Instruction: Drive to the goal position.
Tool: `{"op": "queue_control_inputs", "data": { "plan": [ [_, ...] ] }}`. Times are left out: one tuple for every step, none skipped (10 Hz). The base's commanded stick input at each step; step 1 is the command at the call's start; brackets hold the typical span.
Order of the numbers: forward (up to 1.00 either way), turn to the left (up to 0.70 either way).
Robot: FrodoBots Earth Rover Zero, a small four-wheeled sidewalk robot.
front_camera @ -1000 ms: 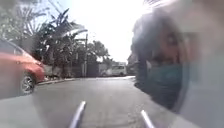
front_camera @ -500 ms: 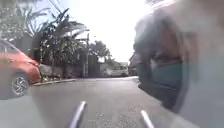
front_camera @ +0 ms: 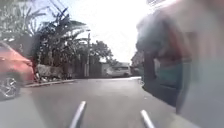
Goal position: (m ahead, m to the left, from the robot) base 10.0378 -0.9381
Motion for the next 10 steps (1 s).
{"op": "queue_control_inputs", "data": {
  "plan": [
    [0.85, -0.34],
    [0.85, -0.18],
    [0.85, 0.0],
    [0.85, 0.0],
    [0.85, 0.0],
    [0.85, 0.0],
    [0.85, 0.0],
    [0.85, 0.0],
    [0.85, 0.0],
    [0.85, 0.0]
  ]
}}
